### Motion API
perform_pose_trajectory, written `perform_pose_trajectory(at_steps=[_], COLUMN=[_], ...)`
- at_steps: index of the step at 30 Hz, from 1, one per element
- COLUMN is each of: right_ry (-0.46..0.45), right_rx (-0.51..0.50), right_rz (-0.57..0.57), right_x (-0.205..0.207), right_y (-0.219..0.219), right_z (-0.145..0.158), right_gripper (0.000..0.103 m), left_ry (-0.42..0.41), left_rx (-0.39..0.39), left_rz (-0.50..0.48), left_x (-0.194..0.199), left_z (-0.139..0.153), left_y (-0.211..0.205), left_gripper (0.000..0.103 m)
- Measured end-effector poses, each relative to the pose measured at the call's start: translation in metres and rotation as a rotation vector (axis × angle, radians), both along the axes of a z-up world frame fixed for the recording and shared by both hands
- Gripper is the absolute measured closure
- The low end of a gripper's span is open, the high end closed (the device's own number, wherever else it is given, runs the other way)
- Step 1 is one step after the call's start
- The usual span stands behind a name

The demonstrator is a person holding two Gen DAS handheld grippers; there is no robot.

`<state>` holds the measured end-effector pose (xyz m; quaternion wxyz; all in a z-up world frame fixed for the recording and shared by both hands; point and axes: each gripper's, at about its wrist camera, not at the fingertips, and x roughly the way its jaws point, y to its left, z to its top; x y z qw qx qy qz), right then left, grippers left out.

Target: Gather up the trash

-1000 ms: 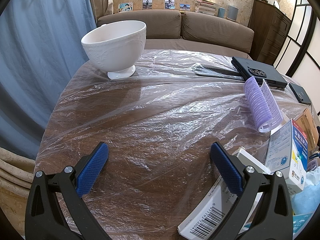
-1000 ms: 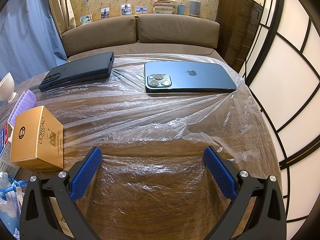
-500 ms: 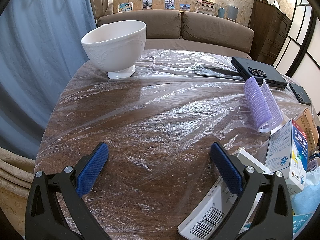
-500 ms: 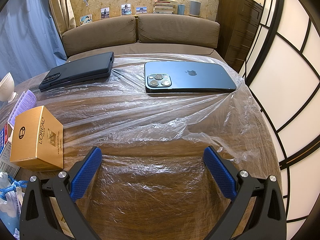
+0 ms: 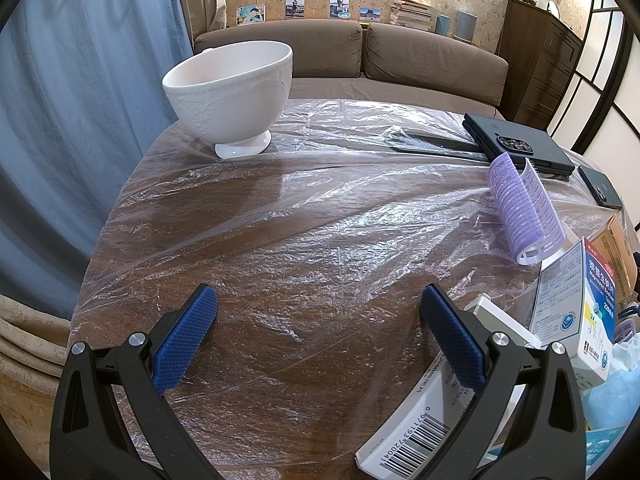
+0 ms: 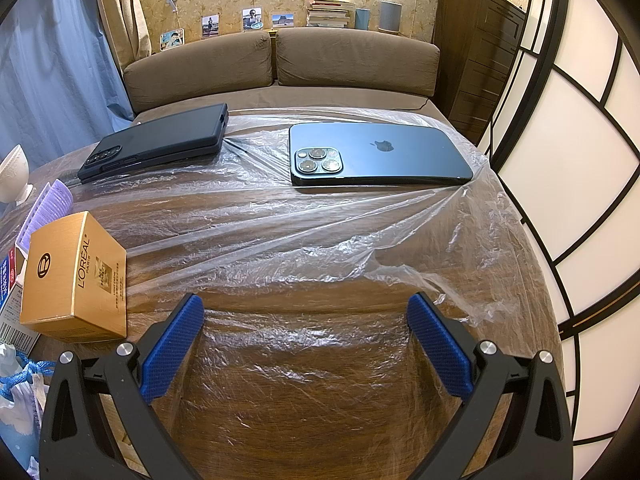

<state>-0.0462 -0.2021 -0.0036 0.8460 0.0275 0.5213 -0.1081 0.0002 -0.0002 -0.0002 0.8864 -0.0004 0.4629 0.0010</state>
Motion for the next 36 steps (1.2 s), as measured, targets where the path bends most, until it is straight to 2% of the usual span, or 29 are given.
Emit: perform_pose_trajectory(at_steps=[17,20,22,25,29,33,36], right_ry=[0.0,0.031,0.016,-0.056,-0.119,-0.11,-0.092], right_rx=[0.0,0.002,0.009,0.048,0.107,0.162,0.222], right_rz=[0.004,-0.019,-0.044,-0.054,-0.01,0.029,0.041], right_x=[0.002,0.002,-0.003,-0.027,-0.072,-0.114,-0.137], right_y=[0.0,-0.004,-0.012,-0.013,0.001,0.028,0.051], right_z=[0.001,0.004,0.015,0.046,0.076,0.082,0.076], right_gripper=[0.004,0.004,0.004,0.004,0.004,0.004,0.004], left_ry=[0.0,0.033,0.011,-0.071,-0.184,-0.259,-0.28], left_rx=[0.001,0.006,-0.001,-0.047,-0.116,-0.08,-0.053], left_rz=[-0.008,-0.005,0.0,0.027,-0.027,-0.122,-0.171], left_x=[0.007,0.01,0.008,-0.009,-0.05,-0.096,-0.12], left_z=[-0.001,0.002,0.01,0.037,0.074,0.097,0.096], left_y=[0.02,0.025,0.034,0.05,0.057,0.04,0.025], left_gripper=[0.001,0.001,0.001,0.001,0.001,0.001,0.001])
